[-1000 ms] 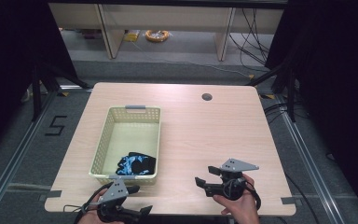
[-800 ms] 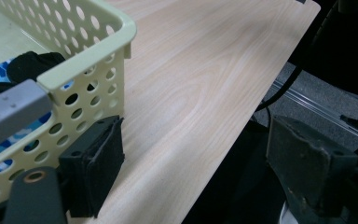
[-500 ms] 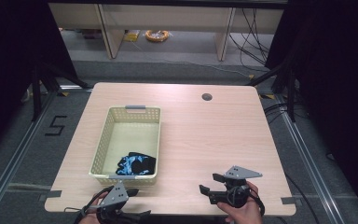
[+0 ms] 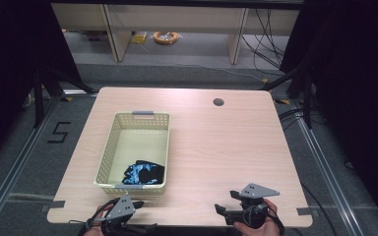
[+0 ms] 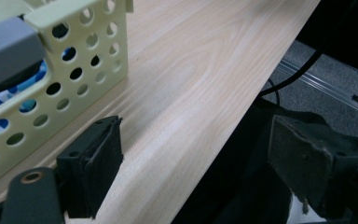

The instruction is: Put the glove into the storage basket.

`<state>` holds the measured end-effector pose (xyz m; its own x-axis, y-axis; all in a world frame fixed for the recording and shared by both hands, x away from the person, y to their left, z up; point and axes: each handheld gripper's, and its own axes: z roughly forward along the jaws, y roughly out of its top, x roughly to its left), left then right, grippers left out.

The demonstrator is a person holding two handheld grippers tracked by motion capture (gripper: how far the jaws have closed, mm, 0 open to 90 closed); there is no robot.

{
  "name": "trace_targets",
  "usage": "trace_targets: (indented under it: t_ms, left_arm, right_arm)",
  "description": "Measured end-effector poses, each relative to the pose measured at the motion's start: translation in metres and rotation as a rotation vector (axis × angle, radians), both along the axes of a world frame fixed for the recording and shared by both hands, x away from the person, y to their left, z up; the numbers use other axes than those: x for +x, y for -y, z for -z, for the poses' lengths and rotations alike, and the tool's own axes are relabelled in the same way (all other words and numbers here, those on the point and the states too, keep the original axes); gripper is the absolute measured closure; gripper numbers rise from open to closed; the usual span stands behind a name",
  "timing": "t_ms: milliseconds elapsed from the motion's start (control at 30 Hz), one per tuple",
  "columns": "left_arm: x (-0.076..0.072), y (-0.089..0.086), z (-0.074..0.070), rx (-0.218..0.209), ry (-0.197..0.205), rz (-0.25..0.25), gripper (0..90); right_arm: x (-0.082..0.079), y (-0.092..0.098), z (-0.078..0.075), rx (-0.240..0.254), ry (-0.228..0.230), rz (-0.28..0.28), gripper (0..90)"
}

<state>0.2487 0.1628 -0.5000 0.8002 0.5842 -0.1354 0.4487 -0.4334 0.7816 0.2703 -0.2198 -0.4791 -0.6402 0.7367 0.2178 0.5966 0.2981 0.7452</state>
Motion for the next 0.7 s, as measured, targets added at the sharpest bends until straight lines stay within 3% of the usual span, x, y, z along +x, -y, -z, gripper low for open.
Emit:
trace_targets:
  t_ms: [67,100,133,267,333,367,433,467,600,633,700]
  left_arm:
    - [-0.001,0.000,0.002,-0.007,0.006,0.001,17.4]
    - [0.000,0.000,0.003,-0.010,0.016,0.001,17.5]
    - [0.001,-0.003,0.002,0.024,0.016,0.014,17.5]
    - [-0.001,-0.002,0.005,-0.001,-0.013,-0.011,17.6]
    - [-0.002,-0.003,0.005,0.028,-0.014,-0.004,17.8]
    - [0.000,-0.005,0.005,0.053,0.008,0.022,17.8]
    - [-0.002,-0.003,0.006,0.044,-0.011,0.003,17.8]
    - [-0.001,-0.005,0.005,0.070,0.006,0.031,17.8]
    - [-0.003,-0.001,0.007,0.030,0.000,0.011,17.9]
    - [-0.003,-0.001,0.007,0.028,-0.005,0.007,17.9]
    - [-0.003,-0.002,0.006,0.046,-0.010,0.013,17.9]
  right_arm:
    - [-0.004,0.001,0.002,-0.019,-0.020,0.013,23.2]
    - [-0.004,0.003,0.004,-0.034,-0.006,0.006,23.2]
    - [-0.005,0.004,0.005,-0.025,-0.012,0.001,23.1]
    - [-0.011,0.008,0.008,-0.038,-0.036,0.014,23.0]
    - [-0.012,0.010,0.011,-0.033,-0.033,0.009,23.0]
    - [-0.015,0.009,0.010,-0.037,-0.057,0.030,23.0]
    - [-0.014,0.012,0.011,-0.052,-0.031,0.020,22.8]
    - [-0.015,0.012,0.011,-0.050,-0.039,0.029,22.8]
    - [-0.016,0.012,0.011,-0.064,-0.038,0.033,22.7]
    - [-0.015,0.012,0.011,-0.075,-0.018,0.025,22.5]
    - [-0.015,0.013,0.011,-0.078,-0.009,0.020,22.3]
